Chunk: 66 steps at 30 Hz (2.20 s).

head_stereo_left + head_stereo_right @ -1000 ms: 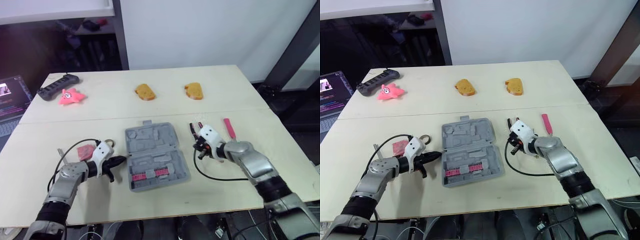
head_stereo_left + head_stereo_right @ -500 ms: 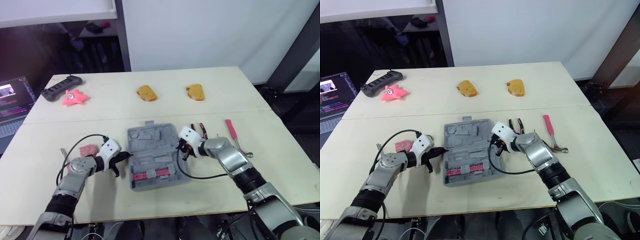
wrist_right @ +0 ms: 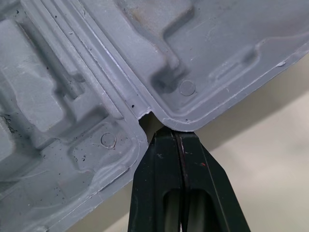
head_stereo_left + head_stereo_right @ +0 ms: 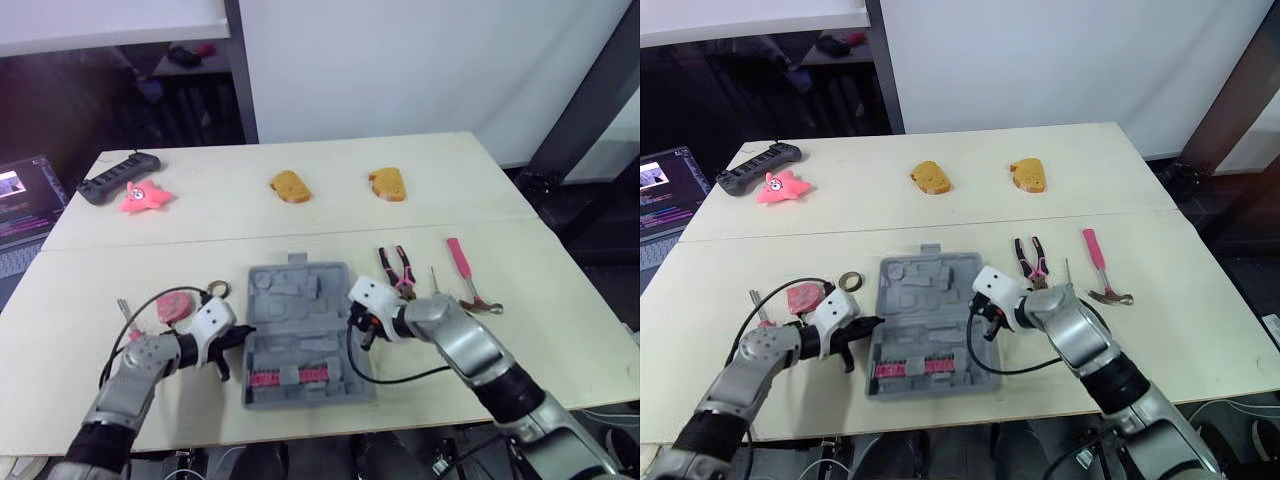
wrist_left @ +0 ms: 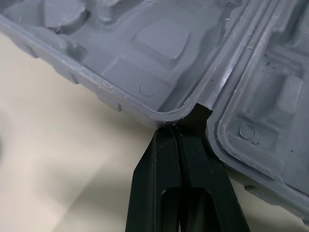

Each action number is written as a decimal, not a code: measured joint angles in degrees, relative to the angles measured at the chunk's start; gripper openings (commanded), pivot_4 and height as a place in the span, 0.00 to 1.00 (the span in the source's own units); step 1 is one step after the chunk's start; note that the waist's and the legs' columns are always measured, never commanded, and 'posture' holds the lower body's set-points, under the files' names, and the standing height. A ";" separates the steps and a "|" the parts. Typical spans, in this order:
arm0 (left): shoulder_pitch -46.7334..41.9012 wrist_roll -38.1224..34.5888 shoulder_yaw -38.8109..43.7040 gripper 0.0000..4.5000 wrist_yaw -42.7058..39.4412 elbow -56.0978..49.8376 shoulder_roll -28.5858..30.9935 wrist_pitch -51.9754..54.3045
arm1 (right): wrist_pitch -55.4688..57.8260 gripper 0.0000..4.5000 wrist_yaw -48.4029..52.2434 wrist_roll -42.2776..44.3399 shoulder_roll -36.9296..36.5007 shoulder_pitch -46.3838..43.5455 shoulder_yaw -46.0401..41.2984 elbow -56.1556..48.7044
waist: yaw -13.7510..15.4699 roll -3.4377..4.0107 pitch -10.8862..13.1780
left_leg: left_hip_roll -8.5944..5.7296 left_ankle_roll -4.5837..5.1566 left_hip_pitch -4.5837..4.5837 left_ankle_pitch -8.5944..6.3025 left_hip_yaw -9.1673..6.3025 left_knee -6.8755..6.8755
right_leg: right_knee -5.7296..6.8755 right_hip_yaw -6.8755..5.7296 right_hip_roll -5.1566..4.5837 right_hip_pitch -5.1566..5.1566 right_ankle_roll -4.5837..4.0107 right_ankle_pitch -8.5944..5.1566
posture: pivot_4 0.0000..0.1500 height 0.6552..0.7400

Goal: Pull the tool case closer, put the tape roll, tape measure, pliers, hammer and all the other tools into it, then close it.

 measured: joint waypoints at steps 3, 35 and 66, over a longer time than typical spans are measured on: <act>3.76 -1.06 0.40 0.00 -0.04 -2.88 0.60 0.18 | 3.29 0.00 -0.26 0.72 -1.40 4.11 -0.03 -6.14 | -0.02 0.03 -0.15 | 0.00 0.02 0.02 -0.01 0.00 -0.02 | -0.04 0.00 0.00 0.03 0.00 -0.01 | 1.00 1.00; 12.26 -5.84 0.32 0.00 -5.41 -1.84 2.15 -6.05 | 14.20 0.00 -8.88 8.56 -5.47 12.61 -2.41 -18.10 | 0.03 0.30 -0.85 | 0.01 0.22 1.06 -0.13 0.04 -0.57 | -0.45 -0.02 -0.02 1.00 -0.17 -0.51 | 1.00 1.00; 8.94 -3.71 -4.68 0.00 -6.51 -10.32 4.74 4.73 | 18.01 0.00 -10.29 11.82 -7.95 9.16 0.88 -19.57 | 0.45 0.30 -0.83 | -0.19 0.30 0.93 -0.18 -0.06 -0.56 | -0.51 -0.05 -0.27 0.99 0.03 -0.65 | 1.00 1.00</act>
